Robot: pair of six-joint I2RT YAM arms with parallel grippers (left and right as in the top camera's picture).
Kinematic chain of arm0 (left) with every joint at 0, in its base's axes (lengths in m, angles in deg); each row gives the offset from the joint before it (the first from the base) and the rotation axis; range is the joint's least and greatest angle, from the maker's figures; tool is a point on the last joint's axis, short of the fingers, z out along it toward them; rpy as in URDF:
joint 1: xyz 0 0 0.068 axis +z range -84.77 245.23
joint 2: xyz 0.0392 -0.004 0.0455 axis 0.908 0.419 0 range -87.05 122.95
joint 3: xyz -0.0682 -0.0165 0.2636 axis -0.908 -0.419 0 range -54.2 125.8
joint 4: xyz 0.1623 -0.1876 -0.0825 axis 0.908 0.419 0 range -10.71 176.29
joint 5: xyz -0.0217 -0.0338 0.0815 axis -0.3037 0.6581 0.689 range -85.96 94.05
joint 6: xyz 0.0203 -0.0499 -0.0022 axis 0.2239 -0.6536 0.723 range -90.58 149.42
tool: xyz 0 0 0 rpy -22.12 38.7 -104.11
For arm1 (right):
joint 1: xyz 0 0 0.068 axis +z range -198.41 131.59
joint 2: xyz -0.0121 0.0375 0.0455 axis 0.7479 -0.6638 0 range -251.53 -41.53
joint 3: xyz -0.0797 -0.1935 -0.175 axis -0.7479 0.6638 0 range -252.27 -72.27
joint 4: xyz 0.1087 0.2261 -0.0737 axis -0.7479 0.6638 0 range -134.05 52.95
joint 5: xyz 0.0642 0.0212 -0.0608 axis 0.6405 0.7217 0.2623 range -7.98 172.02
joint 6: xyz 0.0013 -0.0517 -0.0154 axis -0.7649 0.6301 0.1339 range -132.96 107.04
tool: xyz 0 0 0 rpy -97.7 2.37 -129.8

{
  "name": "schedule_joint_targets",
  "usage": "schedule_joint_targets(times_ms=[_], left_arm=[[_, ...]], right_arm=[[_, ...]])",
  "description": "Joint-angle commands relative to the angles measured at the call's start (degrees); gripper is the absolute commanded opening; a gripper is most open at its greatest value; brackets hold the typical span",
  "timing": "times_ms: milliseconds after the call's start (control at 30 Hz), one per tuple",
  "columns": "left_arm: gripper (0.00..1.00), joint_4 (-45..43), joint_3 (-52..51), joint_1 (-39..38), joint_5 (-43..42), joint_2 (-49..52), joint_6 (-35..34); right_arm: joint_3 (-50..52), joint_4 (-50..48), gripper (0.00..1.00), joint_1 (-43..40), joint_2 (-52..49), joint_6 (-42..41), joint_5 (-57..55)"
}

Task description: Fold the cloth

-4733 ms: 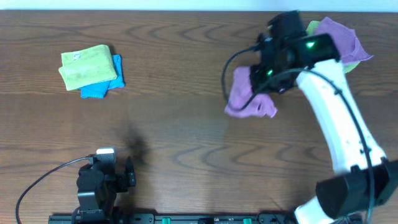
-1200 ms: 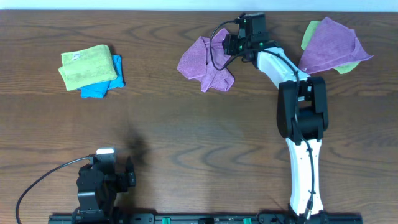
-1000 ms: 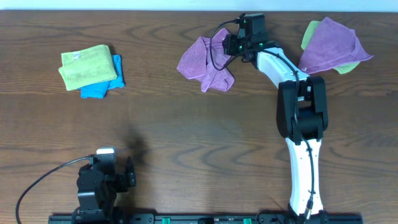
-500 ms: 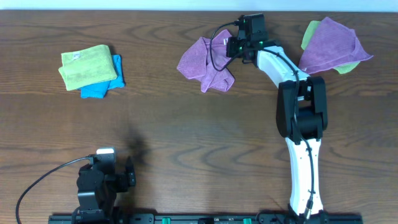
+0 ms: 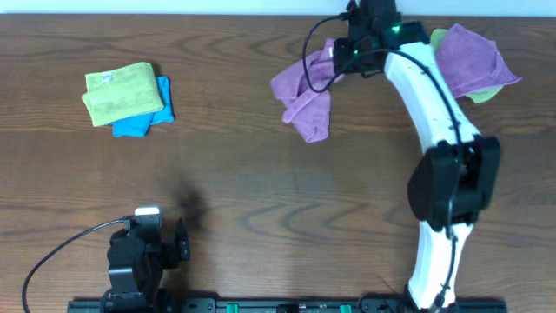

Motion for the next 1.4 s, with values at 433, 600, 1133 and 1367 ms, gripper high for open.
schedule_joint_targets(times_ms=[433, 600, 1133, 1367], left_arm=[[0.96, 1.9, -1.3, -0.2, 0.5, -0.4, 0.2], [0.95, 1.9, -1.3, -0.2, 0.4, -0.4, 0.2], [0.95, -1.7, -1.3, -0.2, -3.0, -0.4, 0.0], [0.95, -11.2, -1.3, -0.2, -24.1, -0.1, -4.5]], right_arm=[[-0.8, 22.6, 0.01, 1.9, 9.3, -1.8, -20.0], [-0.6, 28.5, 0.01, 1.9, 9.3, -6.6, -26.6], [-0.3, 42.8, 0.80, 1.9, 9.4, -16.4, -30.2], [-0.3, 28.3, 0.79, -0.4, 8.8, -1.6, -13.1]])
